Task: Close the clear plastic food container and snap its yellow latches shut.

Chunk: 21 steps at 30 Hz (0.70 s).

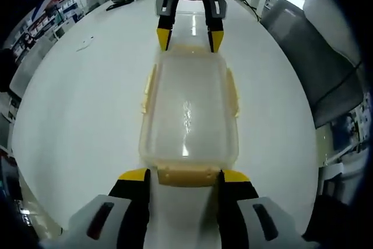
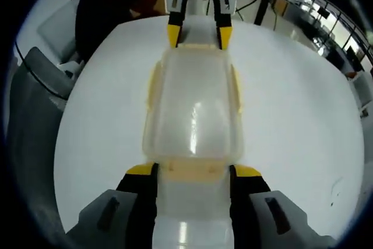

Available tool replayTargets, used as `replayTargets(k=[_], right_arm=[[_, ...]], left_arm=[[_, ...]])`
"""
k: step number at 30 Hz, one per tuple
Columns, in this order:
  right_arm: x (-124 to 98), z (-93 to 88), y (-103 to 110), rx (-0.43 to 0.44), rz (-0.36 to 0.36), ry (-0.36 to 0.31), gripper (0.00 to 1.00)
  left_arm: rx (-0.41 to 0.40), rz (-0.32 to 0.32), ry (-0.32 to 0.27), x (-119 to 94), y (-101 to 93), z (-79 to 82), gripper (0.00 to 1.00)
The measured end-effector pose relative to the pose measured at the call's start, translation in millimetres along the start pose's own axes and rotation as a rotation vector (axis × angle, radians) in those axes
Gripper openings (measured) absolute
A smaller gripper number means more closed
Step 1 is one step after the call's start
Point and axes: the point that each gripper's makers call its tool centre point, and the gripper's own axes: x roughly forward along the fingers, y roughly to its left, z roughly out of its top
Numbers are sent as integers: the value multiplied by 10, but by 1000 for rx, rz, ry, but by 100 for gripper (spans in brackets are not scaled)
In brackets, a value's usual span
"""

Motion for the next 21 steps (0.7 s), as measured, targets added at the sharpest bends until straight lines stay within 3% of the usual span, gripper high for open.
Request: replayTargets(k=[3, 13, 21], right_arm=[[-13, -12, 9, -11, 4, 6, 38], [-9, 24, 55, -9, 2, 14, 37], [-10, 52, 93, -6, 3, 62, 36]], left_arm=[[2, -1, 4, 3, 4, 2, 39], [24, -15, 19, 21, 8, -22, 34], [45, -21, 111, 44, 17, -26, 33]])
